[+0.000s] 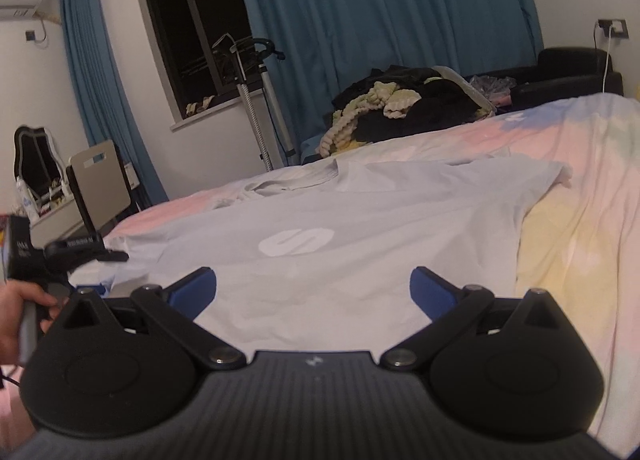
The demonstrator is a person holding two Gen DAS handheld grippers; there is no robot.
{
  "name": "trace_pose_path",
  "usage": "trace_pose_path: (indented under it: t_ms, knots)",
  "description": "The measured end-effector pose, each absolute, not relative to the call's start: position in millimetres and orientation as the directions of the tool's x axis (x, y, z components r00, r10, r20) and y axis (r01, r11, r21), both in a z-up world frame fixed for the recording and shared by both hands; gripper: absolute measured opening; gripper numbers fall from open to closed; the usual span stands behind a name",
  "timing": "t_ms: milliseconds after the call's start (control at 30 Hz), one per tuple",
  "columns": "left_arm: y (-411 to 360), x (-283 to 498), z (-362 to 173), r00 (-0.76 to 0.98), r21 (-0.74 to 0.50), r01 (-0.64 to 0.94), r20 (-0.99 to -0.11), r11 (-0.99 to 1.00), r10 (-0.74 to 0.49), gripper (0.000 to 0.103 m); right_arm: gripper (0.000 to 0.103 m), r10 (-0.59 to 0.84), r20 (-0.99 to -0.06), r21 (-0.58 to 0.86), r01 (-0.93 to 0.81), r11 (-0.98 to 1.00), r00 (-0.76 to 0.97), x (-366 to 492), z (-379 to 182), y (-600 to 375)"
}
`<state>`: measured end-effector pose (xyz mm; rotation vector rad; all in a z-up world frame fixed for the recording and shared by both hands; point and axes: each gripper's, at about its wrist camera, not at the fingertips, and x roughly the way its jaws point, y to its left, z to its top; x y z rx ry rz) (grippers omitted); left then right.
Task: Fold clothes
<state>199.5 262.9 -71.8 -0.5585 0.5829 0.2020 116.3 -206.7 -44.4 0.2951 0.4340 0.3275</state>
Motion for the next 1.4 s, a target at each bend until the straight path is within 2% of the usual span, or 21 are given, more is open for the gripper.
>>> trace_pose_path:
  t_ms: [233,267,333,400,433,533,633,733,933,1067,1133,1167,1200,1233,1300,1333,1400]
  knots:
    - [297.6,220.8,-95.6,0.861,-0.614,-0.388,-0.507,0.687,0.033,0.09,0.103,0.357,-0.399,0.368,-0.209,0.906,0.845,129.9,-57.5,-211.9]
    - [299.8,222.7,-95.6,0.862,-0.615,-0.4,-0.505,0.679,0.051,0.086,0.103,0.358,-0.409,0.37,-0.206,0.906,0.839,132.2,-60.3,-210.9]
    - [302.5,227.7,-93.4,0.853,-0.59,-0.433,-0.513,0.681,0.098,0.066,0.103,0.361,-0.423,0.371,-0.205,0.906,0.831,136.1,-64.4,-208.0]
    - [300.4,235.7,-86.4,0.84,-0.542,-0.442,-0.53,0.715,0.116,0.019,0.103,0.363,-0.428,0.368,-0.207,0.906,0.828,138.6,-66.1,-204.7]
    - [298.1,239.9,-82.0,0.836,-0.52,-0.434,-0.536,0.735,0.114,0.011,0.103,0.363,-0.427,0.368,-0.208,0.906,0.828,138.8,-65.6,-204.4]
    - [271.4,248.0,-51.3,0.848,-0.381,-0.376,-0.509,0.844,0.148,0.008,0.103,0.363,-0.421,0.371,-0.207,0.905,0.831,138.1,-62.8,-206.0]
    - [222.2,257.6,-14.2,0.871,-0.211,-0.253,-0.475,0.944,0.127,0.008,0.103,0.367,-0.416,0.405,-0.191,0.894,0.832,136.2,-56.6,-215.3]
    - [157.7,261.8,13.4,0.889,-0.053,-0.077,-0.455,0.996,0.045,0.008,0.103,0.375,-0.403,0.455,-0.173,0.874,0.834,132.0,-51.1,-228.3]
    - [28.1,258.7,17.5,0.848,0.059,0.242,-0.498,0.968,-0.182,0.008,0.103,0.335,-0.38,0.517,-0.103,0.85,0.862,128.7,-41.5,-264.1]
    - [-26.5,264.9,-31.3,0.778,0.078,0.314,-0.592,0.946,-0.209,0.011,0.103,0.306,-0.349,0.541,-0.076,0.838,0.886,125.0,-34.2,-286.2]
    - [-33.8,270.9,-55.9,0.738,0.047,0.312,-0.64,0.949,-0.212,0.023,0.103,0.285,-0.344,0.531,-0.066,0.845,0.895,123.8,-34.2,-295.9]
    - [-34.2,273.6,-67.0,0.718,0.024,0.305,-0.662,0.952,-0.214,0.035,0.103,0.28,-0.348,0.529,-0.06,0.847,0.895,123.5,-35.3,-299.8]
    - [-33.9,275.8,-76.8,0.7,0.002,0.298,-0.68,0.955,-0.217,0.052,0.103,0.276,-0.353,0.528,-0.054,0.848,0.894,123.3,-36.7,-303.6]
    - [-30.9,275.4,-80.7,0.695,-0.021,0.292,-0.683,0.956,-0.227,0.06,0.103,0.276,-0.358,0.532,-0.048,0.846,0.892,123.2,-38.0,-306.9]
    - [-26.4,267.3,-79.4,0.679,-0.056,0.317,-0.684,0.947,-0.268,0.084,0.103,0.282,-0.366,0.546,-0.04,0.837,0.887,124.1,-41.0,-311.2]
    - [-23.7,262.9,-77.0,0.666,-0.075,0.337,-0.686,0.938,-0.294,0.087,0.103,0.288,-0.366,0.553,-0.042,0.832,0.885,123.8,-41.0,-312.2]
    - [-18.3,253.9,-71.5,0.64,-0.111,0.376,-0.687,0.92,-0.344,0.088,0.103,0.301,-0.364,0.556,-0.054,0.829,0.882,122.2,-39.7,-311.7]
